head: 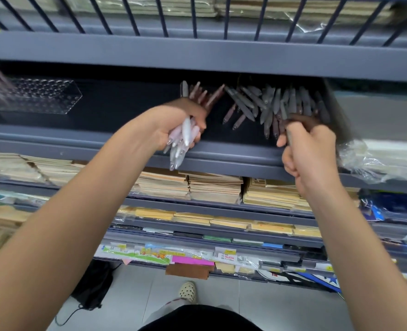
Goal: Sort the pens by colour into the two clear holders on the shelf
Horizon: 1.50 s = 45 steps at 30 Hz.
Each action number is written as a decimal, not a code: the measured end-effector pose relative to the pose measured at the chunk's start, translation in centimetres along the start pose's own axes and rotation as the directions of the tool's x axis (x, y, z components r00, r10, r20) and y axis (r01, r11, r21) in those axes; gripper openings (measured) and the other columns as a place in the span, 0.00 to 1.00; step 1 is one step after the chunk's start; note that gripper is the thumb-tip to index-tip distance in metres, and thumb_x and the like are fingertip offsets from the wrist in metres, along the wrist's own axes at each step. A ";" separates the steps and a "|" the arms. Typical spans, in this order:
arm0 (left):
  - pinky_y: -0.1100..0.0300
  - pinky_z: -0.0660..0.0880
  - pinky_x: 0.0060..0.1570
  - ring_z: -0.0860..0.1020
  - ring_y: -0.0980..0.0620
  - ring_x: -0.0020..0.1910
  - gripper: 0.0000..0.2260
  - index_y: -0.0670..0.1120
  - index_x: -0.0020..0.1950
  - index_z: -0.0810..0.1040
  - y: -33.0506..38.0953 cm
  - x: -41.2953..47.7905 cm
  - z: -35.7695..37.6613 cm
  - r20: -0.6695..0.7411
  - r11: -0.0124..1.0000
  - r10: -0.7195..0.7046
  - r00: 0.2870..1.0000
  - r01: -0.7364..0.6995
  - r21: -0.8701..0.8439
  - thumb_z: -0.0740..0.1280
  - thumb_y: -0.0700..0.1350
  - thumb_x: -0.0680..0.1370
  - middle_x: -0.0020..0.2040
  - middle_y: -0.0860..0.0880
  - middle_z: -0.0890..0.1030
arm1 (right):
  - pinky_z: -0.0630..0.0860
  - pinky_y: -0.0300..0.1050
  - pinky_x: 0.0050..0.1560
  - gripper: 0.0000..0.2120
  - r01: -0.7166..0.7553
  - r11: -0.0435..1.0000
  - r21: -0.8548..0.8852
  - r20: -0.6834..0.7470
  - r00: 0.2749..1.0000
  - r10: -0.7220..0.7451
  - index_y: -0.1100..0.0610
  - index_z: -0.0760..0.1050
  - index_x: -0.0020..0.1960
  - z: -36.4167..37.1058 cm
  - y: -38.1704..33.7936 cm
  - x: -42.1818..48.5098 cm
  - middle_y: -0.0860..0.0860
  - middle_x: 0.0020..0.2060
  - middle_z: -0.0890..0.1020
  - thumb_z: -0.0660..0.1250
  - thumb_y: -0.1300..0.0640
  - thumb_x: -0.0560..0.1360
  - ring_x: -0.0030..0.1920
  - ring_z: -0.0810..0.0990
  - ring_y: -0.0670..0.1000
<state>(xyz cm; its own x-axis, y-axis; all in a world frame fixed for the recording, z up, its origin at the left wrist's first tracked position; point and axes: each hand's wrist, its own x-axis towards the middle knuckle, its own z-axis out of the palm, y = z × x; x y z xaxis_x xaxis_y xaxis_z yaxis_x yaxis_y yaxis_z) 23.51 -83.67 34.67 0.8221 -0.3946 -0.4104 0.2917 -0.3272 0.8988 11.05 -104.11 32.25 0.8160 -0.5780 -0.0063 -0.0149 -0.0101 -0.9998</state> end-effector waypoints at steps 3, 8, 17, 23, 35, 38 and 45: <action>0.60 0.68 0.30 0.69 0.50 0.29 0.05 0.43 0.36 0.70 -1.5 -2.9 0.6 0.057 0.990 -0.025 0.998 0.033 -0.140 0.64 0.35 0.69 0.32 0.43 0.70 | 0.54 0.36 0.20 0.07 0.002 0.998 0.063 0.019 1.000 -0.003 0.56 0.73 0.42 -0.6 -0.1 -1.3 0.52 0.31 0.77 0.62 0.57 0.77 0.20 0.60 0.49; 0.62 0.74 0.28 0.74 0.52 0.29 0.17 0.38 0.51 0.74 -5.6 -8.5 2.2 -0.026 0.933 0.075 0.997 -0.079 -0.351 0.67 0.35 0.63 0.37 0.44 0.75 | 0.53 0.39 0.19 0.11 0.041 0.991 0.131 0.156 0.986 -0.062 0.52 0.81 0.54 -1.5 0.2 -4.6 0.51 0.30 0.76 0.59 0.55 0.79 0.20 0.61 0.49; 0.61 0.72 0.29 0.72 0.50 0.29 0.22 0.38 0.53 0.74 -15.1 -19.0 2.5 -0.357 0.783 0.067 0.932 -0.271 -0.560 0.69 0.35 0.59 0.37 0.44 0.75 | 0.57 0.36 0.20 0.13 -0.008 0.992 0.126 0.524 0.850 -0.060 0.45 0.78 0.61 2.2 3.7 -12.2 0.49 0.30 0.71 0.57 0.54 0.83 0.23 0.61 0.46; 0.57 0.64 0.28 0.69 0.45 0.29 0.17 0.39 0.49 0.74 -19.9 -25.4 -1.2 -0.576 0.751 -0.075 0.814 -0.334 -0.569 0.68 0.34 0.61 0.37 0.39 0.72 | 0.58 0.35 0.21 0.11 -0.074 0.993 0.088 0.728 0.686 -0.014 0.45 0.79 0.58 9.0 5.0 -16.9 0.48 0.29 0.68 0.59 0.52 0.82 0.25 0.61 0.45; 0.61 0.72 0.26 0.72 0.49 0.26 0.19 0.36 0.51 0.74 -26.4 -32.2 -15.2 -0.748 0.727 -0.166 0.642 -0.433 -0.533 0.67 0.35 0.61 0.32 0.43 0.74 | 0.56 0.37 0.20 0.11 -0.187 0.982 0.035 0.835 0.546 0.074 0.52 0.81 0.51 27.1 5.2 -24.6 0.50 0.30 0.71 0.59 0.57 0.82 0.25 0.60 0.46; 0.61 0.71 0.27 0.72 0.48 0.25 0.13 0.37 0.44 0.74 -27.2 -32.9 -20.3 -0.747 0.756 -0.158 0.646 -0.408 -0.512 0.68 0.36 0.61 0.29 0.43 0.73 | 0.56 0.38 0.21 0.10 -0.192 0.980 0.059 0.808 0.586 0.066 0.52 0.80 0.50 32.1 4.9 -26.3 0.49 0.33 0.73 0.60 0.59 0.81 0.25 0.61 0.47; 0.59 0.73 0.28 0.75 0.51 0.29 0.15 0.40 0.44 0.75 -29.4 -31.5 -30.7 -0.674 0.744 -0.083 0.735 -0.404 -0.532 0.70 0.36 0.59 0.34 0.45 0.76 | 0.63 0.39 0.25 0.11 -0.106 0.993 0.047 0.697 0.716 0.044 0.46 0.81 0.45 41.2 4.3 -28.5 0.44 0.38 0.82 0.62 0.56 0.80 0.29 0.66 0.48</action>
<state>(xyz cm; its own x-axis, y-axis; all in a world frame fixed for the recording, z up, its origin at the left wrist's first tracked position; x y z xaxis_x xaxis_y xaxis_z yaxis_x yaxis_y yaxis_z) 3.98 -35.27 25.87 0.9091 0.3155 -0.2722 0.1448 0.3732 0.9164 11.61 -54.05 27.45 0.9861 0.1548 -0.0599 -0.0744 0.0896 -0.9932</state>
